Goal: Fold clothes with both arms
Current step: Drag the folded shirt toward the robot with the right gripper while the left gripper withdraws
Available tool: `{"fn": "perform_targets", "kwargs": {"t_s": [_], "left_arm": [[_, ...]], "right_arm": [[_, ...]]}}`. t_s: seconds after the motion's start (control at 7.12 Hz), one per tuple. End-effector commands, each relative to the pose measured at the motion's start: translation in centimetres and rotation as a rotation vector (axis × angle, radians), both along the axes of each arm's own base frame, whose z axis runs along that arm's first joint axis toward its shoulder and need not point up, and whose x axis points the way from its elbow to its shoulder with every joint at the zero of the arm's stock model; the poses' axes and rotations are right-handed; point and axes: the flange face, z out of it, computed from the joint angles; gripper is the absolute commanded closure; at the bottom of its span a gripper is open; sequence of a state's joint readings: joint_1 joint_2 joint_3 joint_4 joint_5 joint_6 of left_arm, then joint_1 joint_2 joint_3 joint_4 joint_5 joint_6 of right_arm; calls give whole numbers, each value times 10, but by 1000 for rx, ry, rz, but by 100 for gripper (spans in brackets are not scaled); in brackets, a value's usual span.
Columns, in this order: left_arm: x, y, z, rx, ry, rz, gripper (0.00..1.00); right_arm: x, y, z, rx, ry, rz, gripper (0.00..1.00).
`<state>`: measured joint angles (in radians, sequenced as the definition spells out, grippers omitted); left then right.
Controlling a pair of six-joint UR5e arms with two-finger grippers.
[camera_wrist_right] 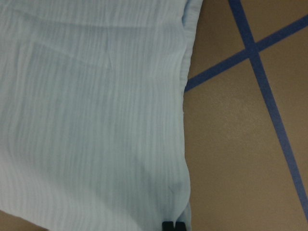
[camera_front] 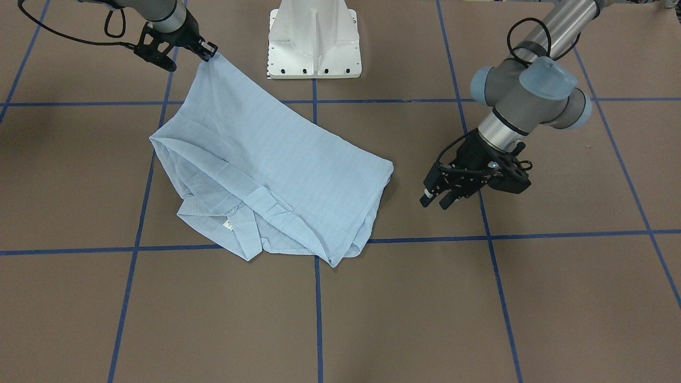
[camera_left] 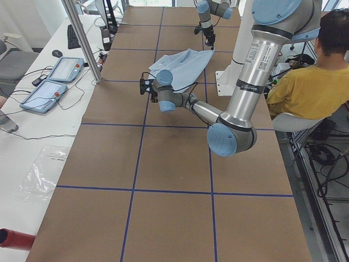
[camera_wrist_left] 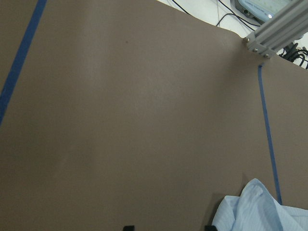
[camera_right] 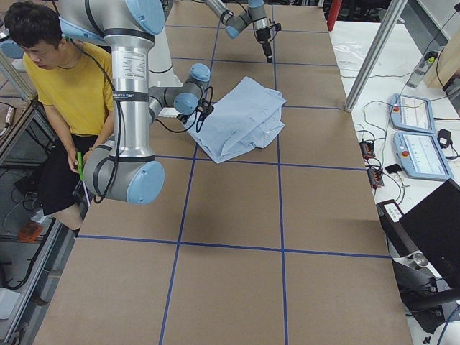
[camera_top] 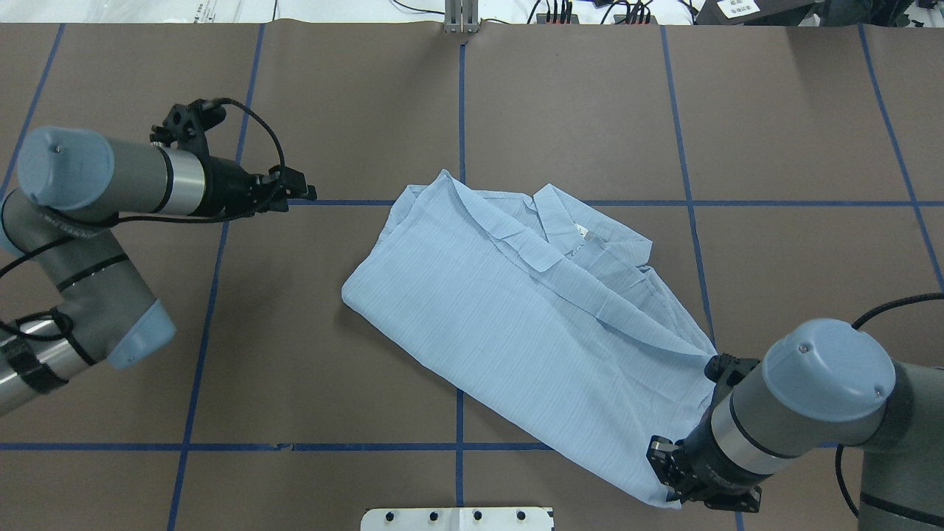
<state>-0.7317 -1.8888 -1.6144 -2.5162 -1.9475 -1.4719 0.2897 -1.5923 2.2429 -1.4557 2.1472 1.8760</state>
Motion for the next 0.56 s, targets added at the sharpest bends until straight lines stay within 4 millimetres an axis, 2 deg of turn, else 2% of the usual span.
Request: {"fn": "perform_targets", "kwargs": {"t_s": [0.0,0.28,0.42], "left_arm": [[31,69,-16,-90,72,87,34],[50,88,-15,-110,72,126,33],[59,93,-13,-113,66,141,33]], "right_arm": [[-2,32,10,-6,22,-73,100],[-3,45,10,-7,23,-105,100],[-6,53,9,-7,23,-122,67]]}}
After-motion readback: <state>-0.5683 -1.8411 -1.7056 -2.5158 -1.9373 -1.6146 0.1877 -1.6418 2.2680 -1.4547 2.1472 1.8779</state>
